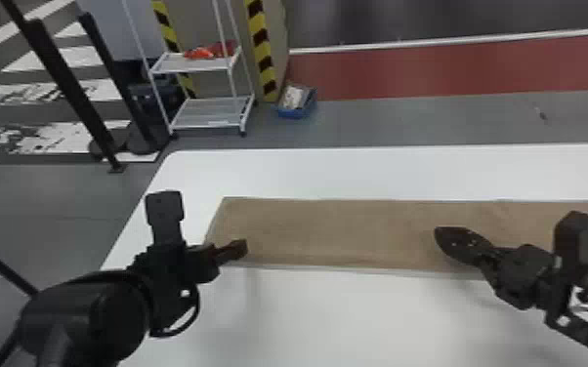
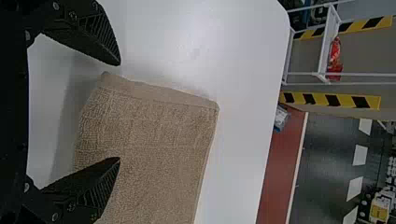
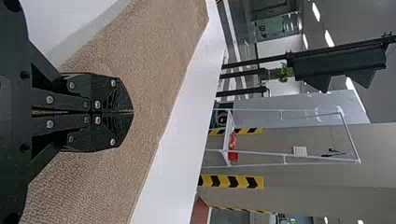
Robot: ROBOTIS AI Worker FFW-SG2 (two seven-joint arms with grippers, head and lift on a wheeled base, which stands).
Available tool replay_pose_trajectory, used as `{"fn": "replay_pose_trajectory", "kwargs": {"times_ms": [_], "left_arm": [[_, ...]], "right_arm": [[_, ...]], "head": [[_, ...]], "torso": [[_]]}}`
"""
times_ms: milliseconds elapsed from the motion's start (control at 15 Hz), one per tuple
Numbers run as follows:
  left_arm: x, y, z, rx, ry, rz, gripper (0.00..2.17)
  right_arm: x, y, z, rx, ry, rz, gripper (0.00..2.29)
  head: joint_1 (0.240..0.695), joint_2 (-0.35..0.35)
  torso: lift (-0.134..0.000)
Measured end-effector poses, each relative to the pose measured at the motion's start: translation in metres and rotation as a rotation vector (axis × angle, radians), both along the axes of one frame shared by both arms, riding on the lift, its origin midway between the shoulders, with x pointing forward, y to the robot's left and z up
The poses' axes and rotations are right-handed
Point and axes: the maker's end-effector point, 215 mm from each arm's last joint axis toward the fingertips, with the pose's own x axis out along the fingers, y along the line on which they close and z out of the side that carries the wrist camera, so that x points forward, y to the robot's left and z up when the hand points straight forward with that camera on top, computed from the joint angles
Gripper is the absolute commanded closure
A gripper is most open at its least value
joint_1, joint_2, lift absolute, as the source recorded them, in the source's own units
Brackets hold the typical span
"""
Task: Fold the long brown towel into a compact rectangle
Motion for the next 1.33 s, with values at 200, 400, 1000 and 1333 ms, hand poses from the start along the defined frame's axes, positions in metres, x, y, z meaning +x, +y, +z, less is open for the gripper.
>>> {"fn": "replay_pose_trajectory", "kwargs": {"times_ms": [200, 400, 1000, 1333], "left_arm": [[0.002, 0.0, 0.0, -0.001, 0.001, 0.0, 0.38], [0.002, -0.001, -0.001, -0.002, 0.004, -0.008, 1.11], [-0.001, -0.014, -0.003, 0.021, 0.013, -0.033, 1.83], [0.003, -0.024, 0.02, 0.024, -0.034, -0.049, 1.83]], "right_arm": [[0.005, 0.004, 0.0, -0.029, -0.031, -0.01, 2.01], [0.015, -0.006, 0.0, -0.046, -0.069, -0.077, 1.99], [0.023, -0.003, -0.018, -0.095, -0.062, -0.101, 1.99], [0.025, -0.015, -0.033, -0.115, -0.013, -0.142, 1.99]], "head": [[0.695, 0.211], [0.695, 0.197], [0.695, 0.184], [0.695, 0.161]], "torso": [[-0.125], [-0.125], [-0.125], [-0.125]]}}
